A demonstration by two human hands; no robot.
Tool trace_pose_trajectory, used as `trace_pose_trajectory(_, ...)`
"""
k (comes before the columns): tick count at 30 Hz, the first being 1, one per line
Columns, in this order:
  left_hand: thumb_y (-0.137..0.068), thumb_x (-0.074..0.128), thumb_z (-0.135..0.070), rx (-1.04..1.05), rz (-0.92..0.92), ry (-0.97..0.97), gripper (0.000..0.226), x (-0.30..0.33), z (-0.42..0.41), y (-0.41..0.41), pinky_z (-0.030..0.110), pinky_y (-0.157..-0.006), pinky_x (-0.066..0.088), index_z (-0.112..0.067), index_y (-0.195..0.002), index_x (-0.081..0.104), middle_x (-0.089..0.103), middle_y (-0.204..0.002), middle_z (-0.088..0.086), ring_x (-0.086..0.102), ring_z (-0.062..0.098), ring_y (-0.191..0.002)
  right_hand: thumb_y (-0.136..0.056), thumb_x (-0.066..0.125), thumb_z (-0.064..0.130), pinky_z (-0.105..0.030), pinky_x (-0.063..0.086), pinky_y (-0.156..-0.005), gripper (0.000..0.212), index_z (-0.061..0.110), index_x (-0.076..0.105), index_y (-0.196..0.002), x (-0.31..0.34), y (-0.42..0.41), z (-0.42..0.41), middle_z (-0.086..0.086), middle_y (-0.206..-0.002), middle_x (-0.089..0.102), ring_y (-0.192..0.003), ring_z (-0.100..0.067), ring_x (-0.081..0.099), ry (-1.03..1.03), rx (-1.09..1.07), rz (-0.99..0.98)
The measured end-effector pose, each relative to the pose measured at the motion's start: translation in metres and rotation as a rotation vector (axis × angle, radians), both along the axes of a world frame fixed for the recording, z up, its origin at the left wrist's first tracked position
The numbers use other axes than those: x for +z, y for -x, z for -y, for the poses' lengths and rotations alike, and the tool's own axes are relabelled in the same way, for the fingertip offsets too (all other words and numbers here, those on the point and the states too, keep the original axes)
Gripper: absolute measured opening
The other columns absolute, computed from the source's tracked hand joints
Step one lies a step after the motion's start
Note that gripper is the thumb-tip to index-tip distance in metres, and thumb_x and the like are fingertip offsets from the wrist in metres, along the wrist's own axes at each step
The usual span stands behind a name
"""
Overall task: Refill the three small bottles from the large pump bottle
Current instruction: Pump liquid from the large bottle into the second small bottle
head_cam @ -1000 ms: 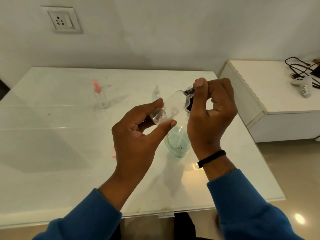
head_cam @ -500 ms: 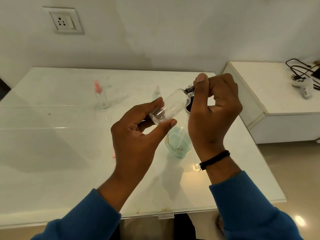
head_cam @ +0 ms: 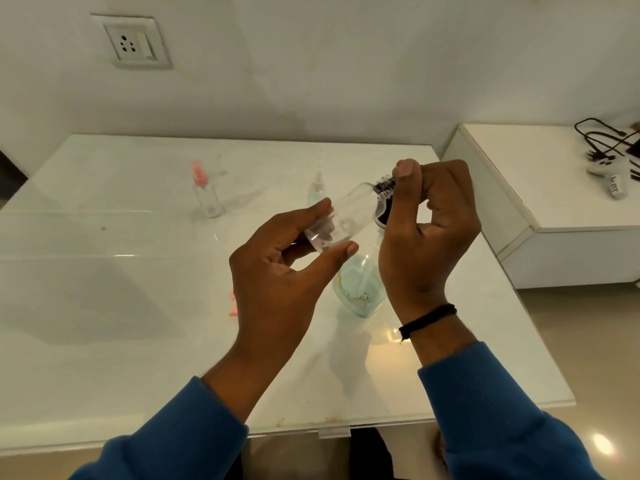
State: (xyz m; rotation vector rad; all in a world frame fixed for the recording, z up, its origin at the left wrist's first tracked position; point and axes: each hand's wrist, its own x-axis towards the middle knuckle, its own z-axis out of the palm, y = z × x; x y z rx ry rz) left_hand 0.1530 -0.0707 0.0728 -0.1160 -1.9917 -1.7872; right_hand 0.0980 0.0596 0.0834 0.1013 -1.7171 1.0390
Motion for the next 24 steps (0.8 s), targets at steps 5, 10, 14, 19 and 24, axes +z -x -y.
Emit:
trace_pose_trajectory(5, -0.077, 0.087, -0.016, -0.005, 0.003, -0.014, 0.048, 0.0010, -0.0001, -0.0002, 0.024, -0.087, 0.059, -0.015, -0.122, 0.071, 0.075, -0.115, -0.003, 0.073, 0.010, -0.104, -0.099, 0.059, 0.014, -0.050, 0.046, -0.062, 0.031, 0.002, 0.063, -0.070, 0.0061, 0.0006, 0.0002, 0.005, -0.075, 0.051, -0.069, -0.023, 0.051, -0.015, -0.016, 0.004)
trace_pose_trajectory(10, -0.078, 0.087, -0.017, 0.009, 0.005, 0.005, 0.047, 0.0010, -0.0001, -0.0005, 0.027, -0.089, 0.060, -0.016, -0.122, 0.071, 0.075, -0.115, -0.004, 0.072, 0.010, -0.105, -0.099, 0.060, 0.011, -0.050, 0.045, -0.061, 0.029, 0.003, 0.064, -0.072, -0.0001, 0.0003, -0.0002, 0.005, -0.076, 0.052, -0.071, -0.019, 0.051, -0.006, 0.003, -0.008)
trace_pose_trajectory(14, -0.077, 0.087, -0.018, 0.004, 0.009, 0.004, 0.048, 0.0015, -0.0009, -0.0003, 0.027, -0.088, 0.060, -0.015, -0.122, 0.071, 0.074, -0.115, -0.004, 0.072, 0.009, -0.104, -0.099, 0.060, 0.010, -0.051, 0.045, -0.061, 0.030, 0.003, 0.063, -0.070, 0.0039, 0.0012, -0.0015, 0.006, -0.074, 0.051, -0.069, -0.024, 0.051, -0.016, -0.003, -0.001)
trace_pose_trajectory(19, -0.078, 0.087, -0.017, 0.013, 0.010, 0.010, 0.048, 0.0008, -0.0001, 0.0001, 0.030, -0.090, 0.060, -0.013, -0.123, 0.071, 0.075, -0.115, -0.003, 0.073, 0.011, -0.104, -0.099, 0.060, 0.011, -0.050, 0.044, -0.060, 0.030, 0.003, 0.063, -0.070, 0.0045, 0.0007, -0.0001, 0.004, -0.075, 0.051, -0.069, -0.024, 0.051, -0.018, -0.007, -0.013)
trace_pose_trajectory(24, -0.077, 0.088, -0.018, 0.013, 0.010, 0.010, 0.049, 0.0001, -0.0009, -0.0003, 0.031, -0.089, 0.061, -0.015, -0.123, 0.071, 0.075, -0.115, -0.004, 0.073, 0.011, -0.104, -0.099, 0.060, 0.011, -0.052, 0.045, -0.061, 0.030, 0.003, 0.063, -0.071, 0.0023, 0.0010, -0.0011, 0.005, -0.076, 0.052, -0.070, -0.025, 0.052, -0.009, 0.003, 0.000)
